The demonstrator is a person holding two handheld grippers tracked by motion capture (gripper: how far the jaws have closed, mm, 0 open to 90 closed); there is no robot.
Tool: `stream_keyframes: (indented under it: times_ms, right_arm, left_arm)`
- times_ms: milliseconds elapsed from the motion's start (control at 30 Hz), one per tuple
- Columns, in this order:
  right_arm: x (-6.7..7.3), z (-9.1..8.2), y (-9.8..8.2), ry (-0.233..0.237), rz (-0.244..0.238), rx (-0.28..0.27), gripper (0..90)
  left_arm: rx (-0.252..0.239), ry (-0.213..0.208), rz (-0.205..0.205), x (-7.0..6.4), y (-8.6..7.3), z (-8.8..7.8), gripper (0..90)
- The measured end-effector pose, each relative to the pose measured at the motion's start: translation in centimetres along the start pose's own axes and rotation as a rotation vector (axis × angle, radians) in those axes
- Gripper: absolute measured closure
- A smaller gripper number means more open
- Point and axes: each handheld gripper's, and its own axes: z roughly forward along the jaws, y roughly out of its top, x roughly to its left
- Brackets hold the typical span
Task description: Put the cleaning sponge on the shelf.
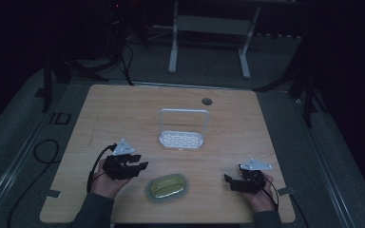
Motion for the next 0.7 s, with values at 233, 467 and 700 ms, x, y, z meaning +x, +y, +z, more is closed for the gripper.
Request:
stream_keyframes:
  times_ms: [233,467,700]
  right_arm:
    - [0.0,0.0,0.0,0.000,0.000,0.000,22.2]
    - [0.0,0.0,0.0,0.000,0.000,0.000,22.2]
    - [0.0,0.0,0.0,0.000,0.000,0.000,22.2]
  left_arm:
    - [0.014,-0.015,0.021,-0.6,0.6,-0.1,55.7]
    - [0.025,-0.026,0.047,-1.2,1.2,-0.3,54.9]
    - [0.038,-0.035,0.062,-1.6,1.5,-0.3,54.4]
